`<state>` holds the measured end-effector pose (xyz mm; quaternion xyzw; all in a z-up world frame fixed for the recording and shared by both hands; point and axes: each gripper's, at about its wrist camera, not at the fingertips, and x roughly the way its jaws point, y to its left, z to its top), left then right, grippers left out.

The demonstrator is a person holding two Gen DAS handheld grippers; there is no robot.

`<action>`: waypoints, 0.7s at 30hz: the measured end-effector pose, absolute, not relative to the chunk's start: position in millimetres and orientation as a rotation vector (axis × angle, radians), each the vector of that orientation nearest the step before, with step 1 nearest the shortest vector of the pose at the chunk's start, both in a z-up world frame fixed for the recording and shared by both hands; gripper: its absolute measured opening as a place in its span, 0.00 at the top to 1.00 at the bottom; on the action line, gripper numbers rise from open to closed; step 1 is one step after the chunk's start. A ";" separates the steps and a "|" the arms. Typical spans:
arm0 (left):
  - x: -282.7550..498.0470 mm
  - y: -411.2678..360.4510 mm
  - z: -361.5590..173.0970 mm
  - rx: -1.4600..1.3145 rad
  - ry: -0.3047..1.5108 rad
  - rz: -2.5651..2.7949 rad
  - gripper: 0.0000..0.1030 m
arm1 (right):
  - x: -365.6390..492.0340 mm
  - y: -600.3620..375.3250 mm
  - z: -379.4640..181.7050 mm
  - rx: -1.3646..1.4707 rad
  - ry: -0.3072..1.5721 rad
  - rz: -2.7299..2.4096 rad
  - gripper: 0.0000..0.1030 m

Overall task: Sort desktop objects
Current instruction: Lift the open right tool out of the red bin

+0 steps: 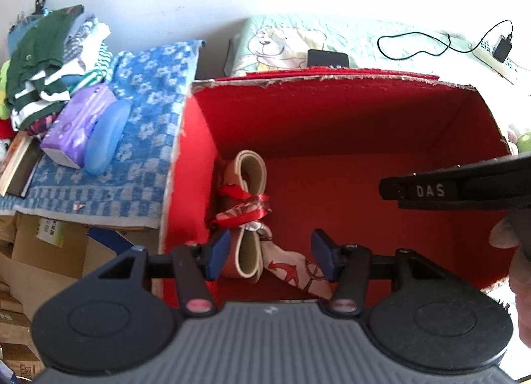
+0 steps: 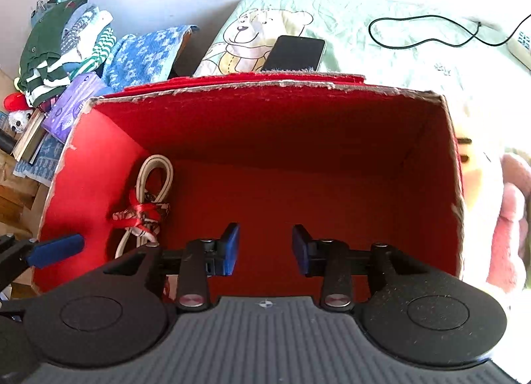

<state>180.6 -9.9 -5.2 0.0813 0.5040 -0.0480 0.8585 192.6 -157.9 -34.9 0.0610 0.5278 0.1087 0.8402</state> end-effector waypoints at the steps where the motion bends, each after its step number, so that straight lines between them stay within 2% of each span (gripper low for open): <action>1: 177.5 -8.3 -3.7 0.171 1.052 -0.098 0.45 | 189.1 -158.0 -33.3 0.131 1.109 0.227 0.63; 7: 163.2 -9.1 2.7 0.190 1.023 -0.080 0.44 | 162.8 -160.9 -19.3 0.158 1.046 0.200 0.59; 11: 146.6 -5.5 12.5 0.209 0.990 -0.086 0.39 | 143.0 -165.6 -6.8 0.182 0.991 0.197 0.58; 21: 82.8 -2.3 40.8 0.213 0.930 -0.088 0.39 | 91.7 -189.0 21.4 0.221 0.874 0.297 0.58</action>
